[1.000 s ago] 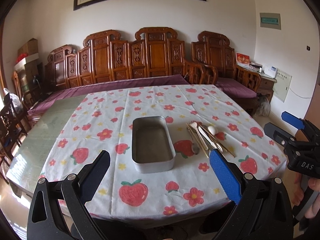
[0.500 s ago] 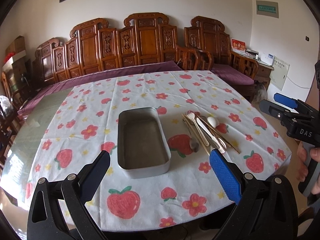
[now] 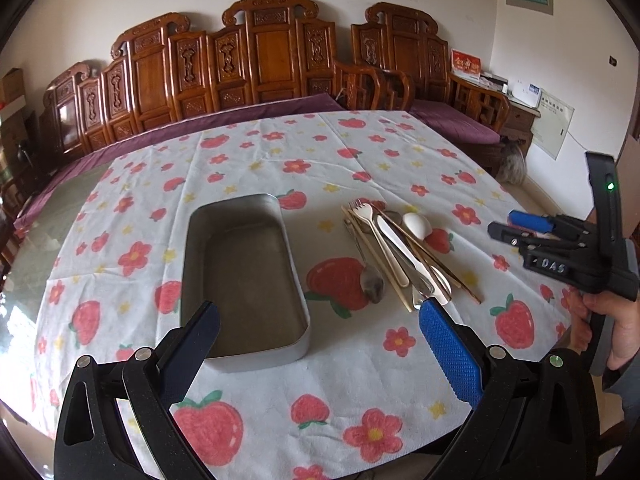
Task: Organize utensils
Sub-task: 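Reach the right tool into the utensil pile and grasp a wooden chopstick, then lift the chopstick with the right tool while the left tool grasps a metal spoon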
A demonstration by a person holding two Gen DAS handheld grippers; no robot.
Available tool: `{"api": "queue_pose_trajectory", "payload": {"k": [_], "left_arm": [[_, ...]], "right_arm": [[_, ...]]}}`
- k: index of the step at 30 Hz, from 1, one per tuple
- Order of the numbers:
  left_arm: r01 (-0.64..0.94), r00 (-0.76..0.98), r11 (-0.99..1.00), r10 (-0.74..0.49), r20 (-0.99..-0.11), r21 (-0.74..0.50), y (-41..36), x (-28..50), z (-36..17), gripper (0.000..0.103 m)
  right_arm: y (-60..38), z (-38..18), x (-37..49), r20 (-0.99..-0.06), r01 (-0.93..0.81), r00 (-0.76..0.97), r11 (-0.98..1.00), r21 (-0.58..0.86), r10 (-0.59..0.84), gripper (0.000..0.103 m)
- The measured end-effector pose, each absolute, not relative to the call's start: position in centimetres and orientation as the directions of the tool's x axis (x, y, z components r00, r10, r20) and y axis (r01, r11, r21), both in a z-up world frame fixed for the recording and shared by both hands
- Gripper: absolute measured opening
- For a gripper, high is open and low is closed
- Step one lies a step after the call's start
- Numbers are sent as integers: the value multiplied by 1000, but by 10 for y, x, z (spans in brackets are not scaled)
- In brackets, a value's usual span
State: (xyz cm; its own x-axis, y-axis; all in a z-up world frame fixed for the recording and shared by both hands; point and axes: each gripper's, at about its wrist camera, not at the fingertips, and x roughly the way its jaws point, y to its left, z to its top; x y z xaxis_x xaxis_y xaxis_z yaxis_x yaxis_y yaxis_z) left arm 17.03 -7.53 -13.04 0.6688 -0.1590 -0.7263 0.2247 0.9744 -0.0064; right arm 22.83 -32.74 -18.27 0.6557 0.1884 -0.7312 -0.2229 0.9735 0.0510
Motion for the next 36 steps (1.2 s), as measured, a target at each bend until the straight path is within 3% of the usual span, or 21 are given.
{"api": "queue_pose_trajectory", "payload": {"k": [9, 17, 22, 26, 33, 36], "left_arm": [[251, 621, 968, -169, -766, -9, -96, 191, -153, 95], [263, 585, 964, -186, -790, -32, -107, 207, -170, 73], [249, 571, 967, -183, -801, -43, -110, 223, -178, 69], [251, 569, 967, -175, -804, -33, -115, 231, -180, 69], [252, 561, 967, -165, -811, -23, -126, 245, -187, 68], [256, 544, 966, -164, -823, -23, -132, 255, -195, 63]], "right_arm": [[-324, -235, 235, -826, -300, 518, 952, 67, 221, 41], [-316, -246, 227, -854, -354, 459, 932, 79, 247, 40], [-313, -249, 225, -864, -379, 457, 925, 28, 213, 31], [-321, -248, 226, -863, -362, 461, 932, 28, 206, 9], [-330, -238, 231, -849, -374, 462, 924, 77, 258, 6], [-332, -226, 231, -828, -376, 483, 922, 96, 283, 6]]}}
